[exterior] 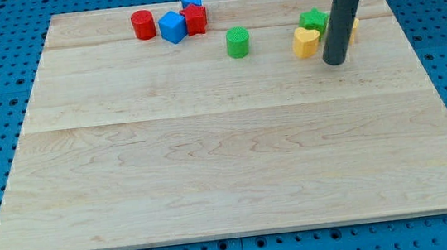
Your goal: Push the yellow heart into green star
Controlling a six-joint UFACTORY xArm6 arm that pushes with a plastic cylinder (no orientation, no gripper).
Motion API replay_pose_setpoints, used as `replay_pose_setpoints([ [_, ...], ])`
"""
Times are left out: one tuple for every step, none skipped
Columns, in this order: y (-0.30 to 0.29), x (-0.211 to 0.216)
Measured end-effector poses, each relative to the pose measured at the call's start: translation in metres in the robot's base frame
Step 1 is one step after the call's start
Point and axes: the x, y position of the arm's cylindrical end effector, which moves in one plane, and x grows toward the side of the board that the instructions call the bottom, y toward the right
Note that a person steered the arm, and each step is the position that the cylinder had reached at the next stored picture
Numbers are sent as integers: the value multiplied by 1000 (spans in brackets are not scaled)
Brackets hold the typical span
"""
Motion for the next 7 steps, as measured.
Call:
replay_pose_setpoints([
  [57,-1],
  [38,-9],
  [32,-21],
  [32,-1],
  [32,65],
  [-39,87],
  [-70,60],
])
